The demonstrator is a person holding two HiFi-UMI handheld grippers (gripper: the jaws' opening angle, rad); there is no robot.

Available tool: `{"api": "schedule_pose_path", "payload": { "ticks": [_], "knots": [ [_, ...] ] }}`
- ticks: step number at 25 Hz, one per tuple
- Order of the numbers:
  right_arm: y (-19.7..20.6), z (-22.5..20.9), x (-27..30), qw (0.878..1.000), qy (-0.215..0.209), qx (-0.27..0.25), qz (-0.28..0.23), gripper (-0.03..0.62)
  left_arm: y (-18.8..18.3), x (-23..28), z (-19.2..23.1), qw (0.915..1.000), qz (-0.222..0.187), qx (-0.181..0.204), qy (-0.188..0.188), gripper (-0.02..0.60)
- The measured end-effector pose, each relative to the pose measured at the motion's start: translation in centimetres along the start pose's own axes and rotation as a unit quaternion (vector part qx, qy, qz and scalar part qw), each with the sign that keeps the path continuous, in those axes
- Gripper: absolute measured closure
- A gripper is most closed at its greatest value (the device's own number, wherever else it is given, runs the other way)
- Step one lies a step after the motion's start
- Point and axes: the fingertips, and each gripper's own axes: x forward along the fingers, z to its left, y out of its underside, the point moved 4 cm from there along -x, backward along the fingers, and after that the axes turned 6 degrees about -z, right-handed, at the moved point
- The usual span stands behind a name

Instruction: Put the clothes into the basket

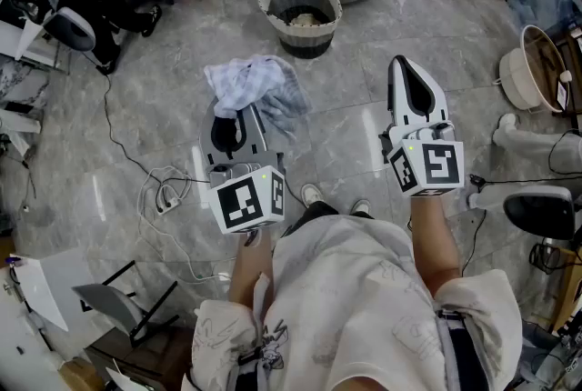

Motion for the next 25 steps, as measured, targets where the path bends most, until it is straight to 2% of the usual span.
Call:
{"api": "schedule_pose_path", "payload": {
  "ticks": [9, 25],
  "knots": [
    [-0.1, 0.0, -0.5, 1.0, 0.0, -0.008, 0.003, 0.606, -0.3, -0.6, -0.2, 0.9999, 0.0, -0.012, 0.001, 0.529],
    [1.1, 4.6, 1.2, 1.0, 0.011, 0.002, 0.002, 0.606, 0.5, -0.7, 4.8, 0.9998, -0.009, -0.012, 0.01, 0.529]
  ]
}}
